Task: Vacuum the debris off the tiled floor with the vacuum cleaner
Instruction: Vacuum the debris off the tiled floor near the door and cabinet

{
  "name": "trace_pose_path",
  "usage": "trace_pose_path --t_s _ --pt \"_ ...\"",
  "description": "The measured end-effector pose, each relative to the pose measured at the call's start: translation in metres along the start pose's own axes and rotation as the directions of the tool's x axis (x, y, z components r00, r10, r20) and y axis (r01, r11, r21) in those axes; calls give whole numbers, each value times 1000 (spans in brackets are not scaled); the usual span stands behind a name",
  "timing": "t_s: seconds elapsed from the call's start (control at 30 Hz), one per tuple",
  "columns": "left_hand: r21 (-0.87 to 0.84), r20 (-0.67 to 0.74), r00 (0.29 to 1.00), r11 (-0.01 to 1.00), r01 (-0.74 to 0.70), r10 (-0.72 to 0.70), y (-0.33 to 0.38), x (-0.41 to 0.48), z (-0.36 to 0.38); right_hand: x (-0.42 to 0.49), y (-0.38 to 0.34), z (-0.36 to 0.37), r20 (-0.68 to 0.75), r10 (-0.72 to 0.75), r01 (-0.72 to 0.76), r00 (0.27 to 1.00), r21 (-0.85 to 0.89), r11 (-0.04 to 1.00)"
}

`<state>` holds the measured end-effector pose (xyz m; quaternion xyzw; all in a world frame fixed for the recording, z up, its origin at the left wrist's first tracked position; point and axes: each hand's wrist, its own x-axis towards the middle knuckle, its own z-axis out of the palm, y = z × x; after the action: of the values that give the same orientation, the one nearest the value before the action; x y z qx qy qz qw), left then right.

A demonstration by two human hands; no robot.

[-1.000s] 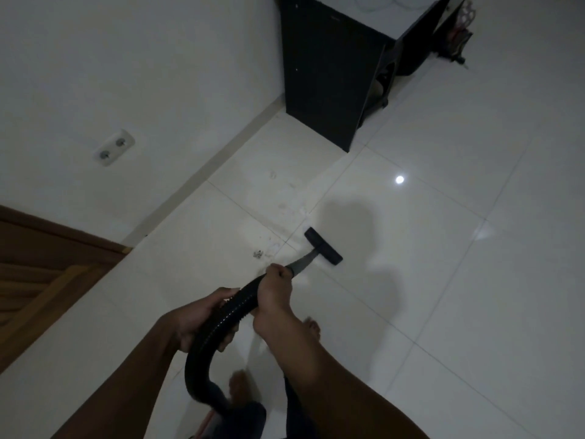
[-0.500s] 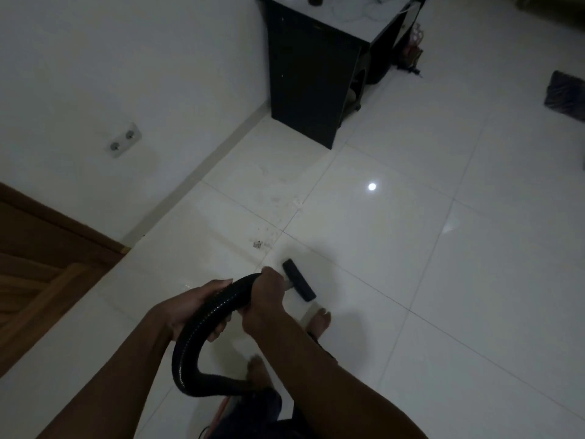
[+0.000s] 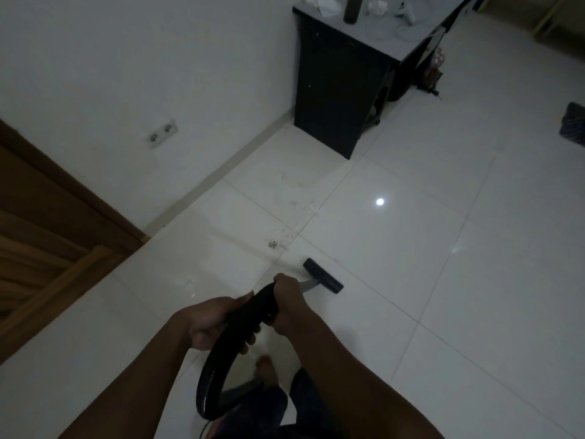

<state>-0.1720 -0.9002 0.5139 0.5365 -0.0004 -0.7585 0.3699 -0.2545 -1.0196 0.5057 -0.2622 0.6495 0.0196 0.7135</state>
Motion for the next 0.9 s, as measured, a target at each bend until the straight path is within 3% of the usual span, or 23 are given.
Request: trace_pose_path --t_s 0.1,0.3,0.43,0.6,0.73,0.9 --pt "-18 91 996 1000 -8 9 -8 -8 -7 7 11 -1 74 62 -55 995 -96 994" --pt "-111 93 993 992 -59 70 -19 -24 -30 -3 12 21 121 78 -56 990 -172 984" --pt "-101 88 995 994 -36 45 -21 -26 -30 10 17 26 156 12 38 988 -310 950" --pt "-159 80 994 986 -57 70 -26 -28 -19 9 13 16 116 100 -60 988 -312 948" --pt "-161 -65 994 983 -93 83 -22 -25 -20 9 1 26 134 65 -15 989 -346 938" --pt "-83 -54 997 995 -60 55 -14 -23 -23 14 8 24 84 68 -50 994 -196 979"
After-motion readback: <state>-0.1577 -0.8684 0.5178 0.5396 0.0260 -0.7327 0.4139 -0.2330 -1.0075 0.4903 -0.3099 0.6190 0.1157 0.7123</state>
